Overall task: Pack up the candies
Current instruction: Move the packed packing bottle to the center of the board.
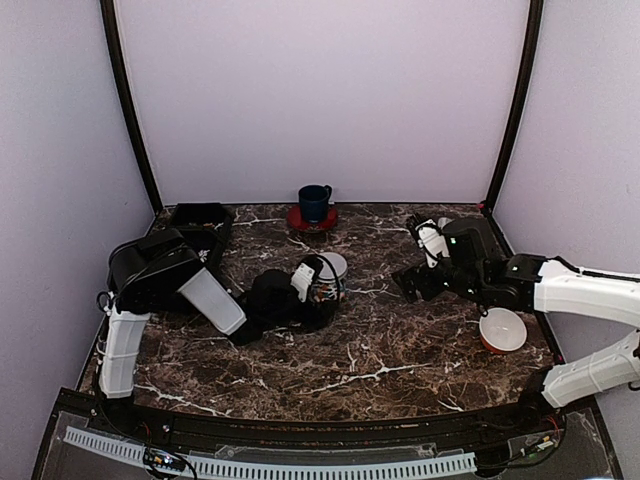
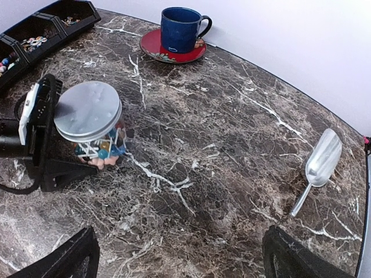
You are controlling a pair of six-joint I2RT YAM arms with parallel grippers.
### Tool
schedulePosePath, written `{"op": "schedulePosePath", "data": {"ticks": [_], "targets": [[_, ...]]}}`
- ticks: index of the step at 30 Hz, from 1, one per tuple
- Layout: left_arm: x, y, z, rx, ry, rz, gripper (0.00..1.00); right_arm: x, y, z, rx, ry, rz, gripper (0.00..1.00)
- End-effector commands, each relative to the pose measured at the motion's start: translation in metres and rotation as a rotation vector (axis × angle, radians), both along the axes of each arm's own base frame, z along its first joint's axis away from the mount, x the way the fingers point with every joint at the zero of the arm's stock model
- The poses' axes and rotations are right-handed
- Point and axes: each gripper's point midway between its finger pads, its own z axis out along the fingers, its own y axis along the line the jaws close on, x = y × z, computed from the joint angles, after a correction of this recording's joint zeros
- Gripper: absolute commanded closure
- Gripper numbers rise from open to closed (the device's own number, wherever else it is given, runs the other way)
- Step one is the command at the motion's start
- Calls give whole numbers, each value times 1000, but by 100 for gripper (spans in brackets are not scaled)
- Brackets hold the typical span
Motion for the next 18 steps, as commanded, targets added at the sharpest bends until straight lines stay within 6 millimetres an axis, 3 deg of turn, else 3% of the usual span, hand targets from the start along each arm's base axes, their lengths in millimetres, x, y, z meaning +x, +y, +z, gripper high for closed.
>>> {"op": "schedulePosePath", "data": {"ticks": [1, 6, 18], "targets": [[23, 39, 10, 47, 25, 234, 1, 4, -10, 5, 44, -33, -62, 2], [34, 69, 18, 67, -6, 388, 1, 2, -11, 1, 51, -29, -59, 2], [73, 144, 4, 130, 69, 717, 1, -3, -10, -7, 74, -5, -51, 2]]}}
